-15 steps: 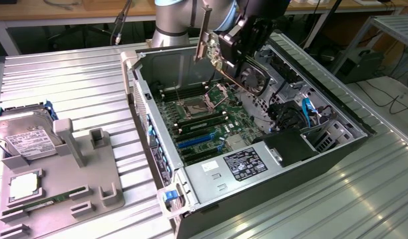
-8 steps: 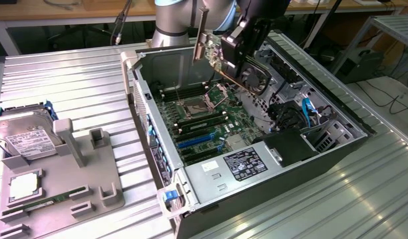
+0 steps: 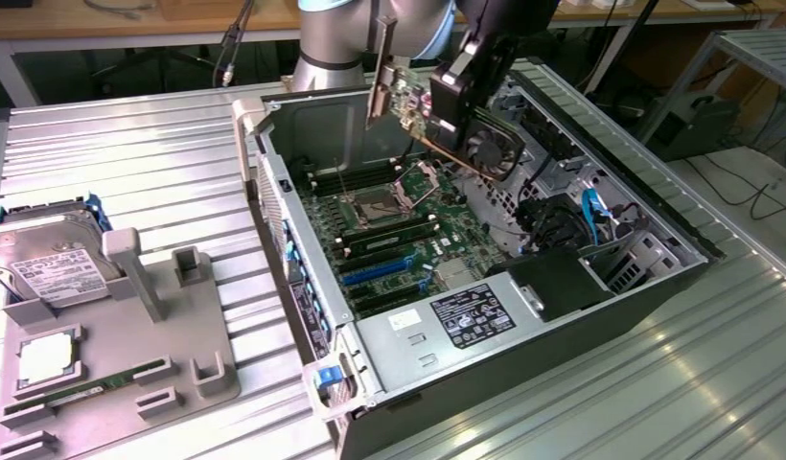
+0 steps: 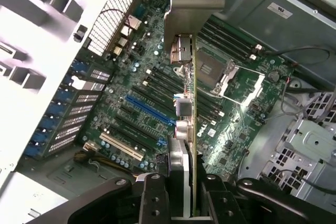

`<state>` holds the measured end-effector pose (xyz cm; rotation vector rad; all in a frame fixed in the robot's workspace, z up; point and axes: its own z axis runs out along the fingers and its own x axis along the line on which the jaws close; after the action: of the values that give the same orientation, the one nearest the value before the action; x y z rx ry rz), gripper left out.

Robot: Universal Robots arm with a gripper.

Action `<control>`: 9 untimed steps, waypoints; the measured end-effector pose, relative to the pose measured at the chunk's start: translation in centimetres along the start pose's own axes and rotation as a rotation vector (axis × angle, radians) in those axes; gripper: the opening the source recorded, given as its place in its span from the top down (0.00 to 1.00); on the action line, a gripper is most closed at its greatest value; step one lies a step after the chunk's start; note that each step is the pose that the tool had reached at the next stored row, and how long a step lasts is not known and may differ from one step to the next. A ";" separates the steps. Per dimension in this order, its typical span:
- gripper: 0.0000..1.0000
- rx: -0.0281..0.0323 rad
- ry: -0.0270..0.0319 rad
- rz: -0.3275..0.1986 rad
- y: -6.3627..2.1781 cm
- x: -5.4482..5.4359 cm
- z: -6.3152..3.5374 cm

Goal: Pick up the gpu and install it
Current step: 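Insert the gpu into the slot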

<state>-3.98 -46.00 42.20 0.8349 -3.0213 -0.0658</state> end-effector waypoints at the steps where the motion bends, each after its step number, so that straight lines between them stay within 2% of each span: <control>1: 0.71 -0.0003 0.0003 -0.011 0.00 0.0 0.00; 9: 0.71 -0.0012 0.0051 -0.133 -0.01 0.0 0.02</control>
<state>-3.97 -46.00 42.18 1.0325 -2.9570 -0.0660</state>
